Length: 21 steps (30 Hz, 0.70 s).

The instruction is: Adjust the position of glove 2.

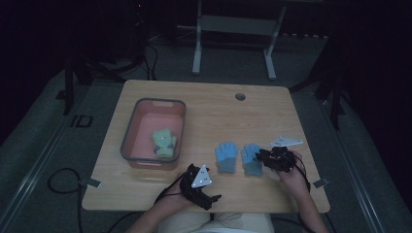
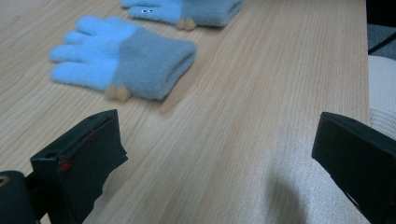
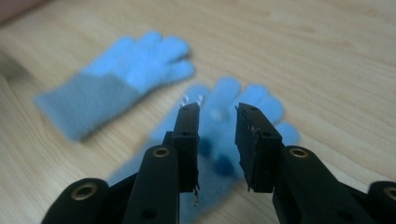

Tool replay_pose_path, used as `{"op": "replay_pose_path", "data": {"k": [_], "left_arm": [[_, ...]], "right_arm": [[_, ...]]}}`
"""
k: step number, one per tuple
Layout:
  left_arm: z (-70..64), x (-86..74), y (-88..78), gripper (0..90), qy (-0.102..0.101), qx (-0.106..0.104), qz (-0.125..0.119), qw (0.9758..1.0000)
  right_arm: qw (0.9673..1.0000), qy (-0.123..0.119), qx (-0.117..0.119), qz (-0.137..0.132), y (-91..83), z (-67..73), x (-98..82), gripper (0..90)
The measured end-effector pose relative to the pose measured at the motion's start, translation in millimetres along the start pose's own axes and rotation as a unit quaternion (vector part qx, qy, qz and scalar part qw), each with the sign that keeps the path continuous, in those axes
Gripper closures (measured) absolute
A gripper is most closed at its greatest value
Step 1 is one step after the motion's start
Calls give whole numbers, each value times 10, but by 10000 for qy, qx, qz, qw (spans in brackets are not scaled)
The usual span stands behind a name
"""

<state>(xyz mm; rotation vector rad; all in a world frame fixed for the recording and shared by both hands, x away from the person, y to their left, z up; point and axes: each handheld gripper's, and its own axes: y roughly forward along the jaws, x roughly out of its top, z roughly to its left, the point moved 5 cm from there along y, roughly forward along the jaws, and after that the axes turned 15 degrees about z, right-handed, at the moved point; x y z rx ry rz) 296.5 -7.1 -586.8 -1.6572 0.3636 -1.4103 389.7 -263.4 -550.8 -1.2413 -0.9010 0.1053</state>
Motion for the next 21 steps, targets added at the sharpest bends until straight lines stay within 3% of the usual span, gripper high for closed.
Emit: {"op": "replay_pose_path", "data": {"k": [4,10,13,15,19,21], "left_arm": [[1,3,1,16,-30,-11,-15,10000],[2,3,2,17,-37,-13,-15,10000],[0,1,0,17,-22,-15,-11,10000],[1,1,0,17,-27,-15,-11,10000],[1,3,5,17,-11,1,3,10000],[-2,3,5,17,1,9,3,10000]], "right_arm": [[9998,-107,87,141,57,-19,-18,698],[9995,-57,232,199,177,18,-53,660],[9992,-85,128,376,280,17,-113,635],[9994,-117,58,308,294,26,-137,641],[9984,-322,-250,388,296,83,-135,747],[9980,-300,-359,435,297,97,-126,807]]}}
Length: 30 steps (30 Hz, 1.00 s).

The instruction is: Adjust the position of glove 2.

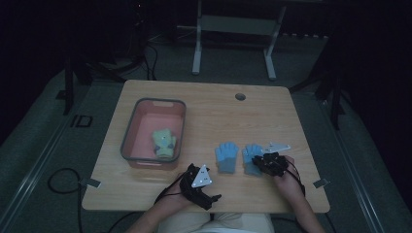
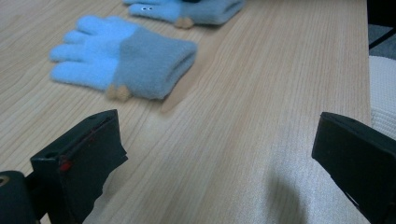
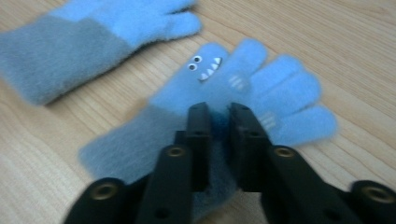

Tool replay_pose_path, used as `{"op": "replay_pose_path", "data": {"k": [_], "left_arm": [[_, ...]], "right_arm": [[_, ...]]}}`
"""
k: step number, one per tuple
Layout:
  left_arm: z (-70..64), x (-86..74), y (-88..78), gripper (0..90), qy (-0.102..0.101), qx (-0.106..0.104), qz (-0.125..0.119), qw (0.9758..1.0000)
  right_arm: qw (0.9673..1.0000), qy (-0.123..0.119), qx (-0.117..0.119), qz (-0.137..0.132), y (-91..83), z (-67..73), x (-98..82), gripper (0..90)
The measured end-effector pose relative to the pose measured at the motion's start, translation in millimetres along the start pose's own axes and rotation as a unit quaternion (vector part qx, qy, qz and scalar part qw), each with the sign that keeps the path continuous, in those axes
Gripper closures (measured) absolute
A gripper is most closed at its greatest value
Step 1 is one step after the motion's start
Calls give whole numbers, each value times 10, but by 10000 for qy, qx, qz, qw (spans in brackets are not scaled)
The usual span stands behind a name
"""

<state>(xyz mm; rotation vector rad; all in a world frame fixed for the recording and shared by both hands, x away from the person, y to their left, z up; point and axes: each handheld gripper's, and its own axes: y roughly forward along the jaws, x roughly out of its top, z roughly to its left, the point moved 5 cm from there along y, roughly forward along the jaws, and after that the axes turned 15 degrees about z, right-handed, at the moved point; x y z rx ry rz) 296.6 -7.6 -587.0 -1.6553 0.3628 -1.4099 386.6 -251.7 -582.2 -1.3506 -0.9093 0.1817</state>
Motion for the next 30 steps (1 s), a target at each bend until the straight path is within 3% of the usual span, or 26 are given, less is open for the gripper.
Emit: {"op": "replay_pose_path", "data": {"k": [7,12,13,18,23,30], "left_arm": [[4,-2,-1,17,-12,-10,2,10000],[6,0,1,16,-13,-5,6,10000],[5,-1,0,17,-1,3,9,10000],[3,-1,2,17,5,11,22,10000],[1,0,2,17,12,12,13,10000],[2,-1,1,16,23,13,16,10000]], "right_arm": [[9997,145,-193,-63,-91,28,61,866],[9988,254,-268,-323,-298,5,173,868],[9982,266,-272,-464,-420,6,243,869],[9960,202,-364,-785,-697,54,420,870],[9938,-36,-266,-1081,-949,179,638,870],[9935,-312,60,-1091,-960,398,807,869]]}}
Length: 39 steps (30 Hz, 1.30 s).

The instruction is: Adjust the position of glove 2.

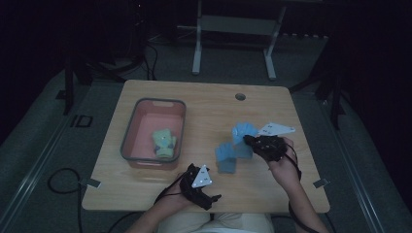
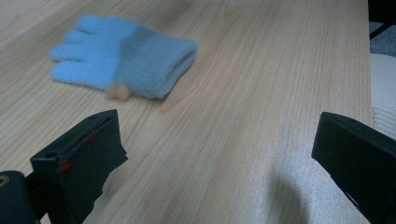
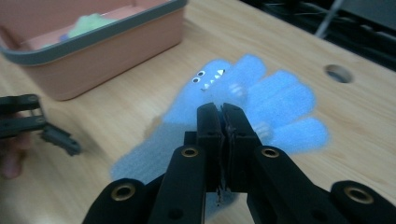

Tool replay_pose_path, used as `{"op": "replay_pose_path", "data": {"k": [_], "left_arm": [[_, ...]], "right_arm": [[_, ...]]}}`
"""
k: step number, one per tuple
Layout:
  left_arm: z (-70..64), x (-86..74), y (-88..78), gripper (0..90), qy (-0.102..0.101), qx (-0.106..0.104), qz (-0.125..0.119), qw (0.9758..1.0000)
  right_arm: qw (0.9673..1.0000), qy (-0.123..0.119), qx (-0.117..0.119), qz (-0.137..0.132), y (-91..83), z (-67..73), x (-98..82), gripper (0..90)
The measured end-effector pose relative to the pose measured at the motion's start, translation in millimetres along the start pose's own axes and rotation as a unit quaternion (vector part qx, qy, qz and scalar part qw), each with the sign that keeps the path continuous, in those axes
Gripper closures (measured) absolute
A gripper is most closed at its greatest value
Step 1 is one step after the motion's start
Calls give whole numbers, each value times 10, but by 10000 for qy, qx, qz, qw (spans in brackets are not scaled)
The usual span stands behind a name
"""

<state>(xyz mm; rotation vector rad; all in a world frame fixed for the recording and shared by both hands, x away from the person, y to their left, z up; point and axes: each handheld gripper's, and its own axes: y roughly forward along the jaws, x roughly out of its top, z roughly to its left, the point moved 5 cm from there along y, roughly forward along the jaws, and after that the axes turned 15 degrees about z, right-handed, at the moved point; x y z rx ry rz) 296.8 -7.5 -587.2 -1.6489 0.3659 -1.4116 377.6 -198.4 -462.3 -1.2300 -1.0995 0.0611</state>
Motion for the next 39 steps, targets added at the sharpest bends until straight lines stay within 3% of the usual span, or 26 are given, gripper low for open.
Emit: {"op": "replay_pose_path", "data": {"k": [7,12,17,25,28,30,34,39], "left_arm": [[5,-2,-5,16,12,59,9,10000],[6,-1,-5,16,12,58,7,10000],[15,-7,4,17,86,259,50,9996],[19,-2,-21,17,-132,18,-104,9999],[-28,33,-45,17,7,58,-175,9998],[-44,56,-57,17,84,155,-141,9997],[-35,81,-76,17,-27,180,-139,9997],[-38,127,-108,17,-170,49,201,9996]], "right_arm": [[9990,-152,341,230,260,188,13,869],[9981,-171,425,413,402,213,-25,869],[9964,-117,591,591,582,243,-93,869],[9941,-147,612,887,835,276,-182,868],[9930,-134,670,968,899,273,-212,867],[9919,-121,706,1048,939,269,-236,866],[9907,-87,739,1143,1009,256,-289,863],[9904,-73,706,1190,1078,266,-347,851]]}}
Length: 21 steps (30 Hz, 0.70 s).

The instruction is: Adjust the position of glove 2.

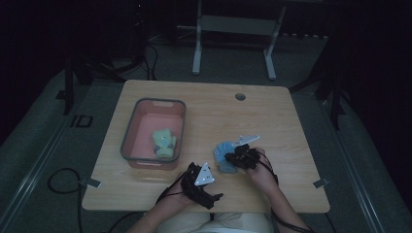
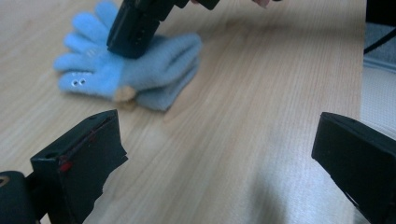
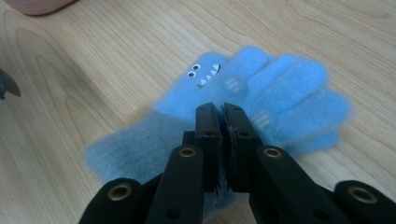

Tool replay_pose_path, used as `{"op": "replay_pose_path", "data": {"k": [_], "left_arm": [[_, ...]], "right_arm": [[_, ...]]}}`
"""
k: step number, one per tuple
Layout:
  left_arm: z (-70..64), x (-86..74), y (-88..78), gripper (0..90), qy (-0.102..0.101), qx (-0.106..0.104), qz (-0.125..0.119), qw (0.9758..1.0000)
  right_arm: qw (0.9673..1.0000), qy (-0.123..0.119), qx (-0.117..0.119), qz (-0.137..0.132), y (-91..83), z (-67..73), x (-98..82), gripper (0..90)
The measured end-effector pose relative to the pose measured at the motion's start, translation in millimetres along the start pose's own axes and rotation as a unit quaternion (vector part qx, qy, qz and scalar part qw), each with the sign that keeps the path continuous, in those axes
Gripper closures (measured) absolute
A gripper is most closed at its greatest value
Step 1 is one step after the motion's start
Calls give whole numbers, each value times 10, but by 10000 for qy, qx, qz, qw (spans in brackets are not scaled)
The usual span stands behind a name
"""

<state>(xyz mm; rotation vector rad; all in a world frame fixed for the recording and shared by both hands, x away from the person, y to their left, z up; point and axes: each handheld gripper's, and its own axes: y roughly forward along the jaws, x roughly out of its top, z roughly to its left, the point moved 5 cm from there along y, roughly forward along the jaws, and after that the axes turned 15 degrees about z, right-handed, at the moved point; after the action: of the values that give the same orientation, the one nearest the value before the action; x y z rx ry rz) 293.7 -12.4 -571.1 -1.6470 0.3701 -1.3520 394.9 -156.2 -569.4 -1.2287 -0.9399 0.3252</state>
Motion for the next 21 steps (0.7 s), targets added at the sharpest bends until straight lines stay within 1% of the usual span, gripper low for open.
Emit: {"op": "replay_pose_path", "data": {"k": [2,3,5,6,7,8,9,10,11,12,13,14,15,16,17,18,19,20,21], "left_arm": [[-30,16,15,20,80,22,113,9999],[-41,25,17,34,150,85,128,9998],[-56,47,19,39,274,82,131,9995],[-57,58,16,50,324,96,125,9994],[-60,79,11,57,416,74,79,9991],[-56,97,8,60,487,33,66,9988],[-56,97,8,79,487,33,66,9988],[-30,144,-4,135,647,2,-28,9979],[-12,176,-8,149,724,8,-76,9973],[5,211,-13,169,807,-14,-133,9966],[26,248,-18,212,915,24,-179,9956],[45,286,-10,247,1027,57,-206,9945],[67,322,6,274,1146,100,-207,9931],[90,354,30,286,1273,147,-177,9916],[90,354,30,300,1273,147,-177,9916],[135,410,94,306,1526,259,-70,9879],[158,432,133,318,1636,314,5,9860],[174,449,162,333,1724,329,54,9845],[174,449,162,336,1724,329,54,9845]], "right_arm": [[10000,14,-10,-18,-9,-3,0,830],[10000,20,-8,-44,-28,-2,2,782],[9998,66,22,-210,-93,9,10,619],[9993,60,38,-355,-146,11,10,503],[9991,67,41,-428,-178,9,7,451],[9985,124,113,-529,-232,1,0,398],[9980,163,164,-585,-271,-12,-6,350],[9975,156,247,-647,-322,-25,-19,288],[9969,152,301,-706,-353,-34,-24,256],[9961,199,375,-773,-390,-51,-31,214],[9954,217,436,-821,-422,-68,-36,170],[9952,194,413,-868,-446,-89,-39,140],[9956,161,300,-878,-466,-118,-44,158],[9956,106,266,-890,-489,-149,-48,170],[9956,106,266,-890,-489,-149,-48,170],[9921,175,439,-1158,-544,-211,-39,162],[9910,205,497,-1225,-559,-228,-33,147],[9897,262,531,-1300,-574,-252,-24,146],[9893,342,556,-1301,-581,-271,-18,149]]}}
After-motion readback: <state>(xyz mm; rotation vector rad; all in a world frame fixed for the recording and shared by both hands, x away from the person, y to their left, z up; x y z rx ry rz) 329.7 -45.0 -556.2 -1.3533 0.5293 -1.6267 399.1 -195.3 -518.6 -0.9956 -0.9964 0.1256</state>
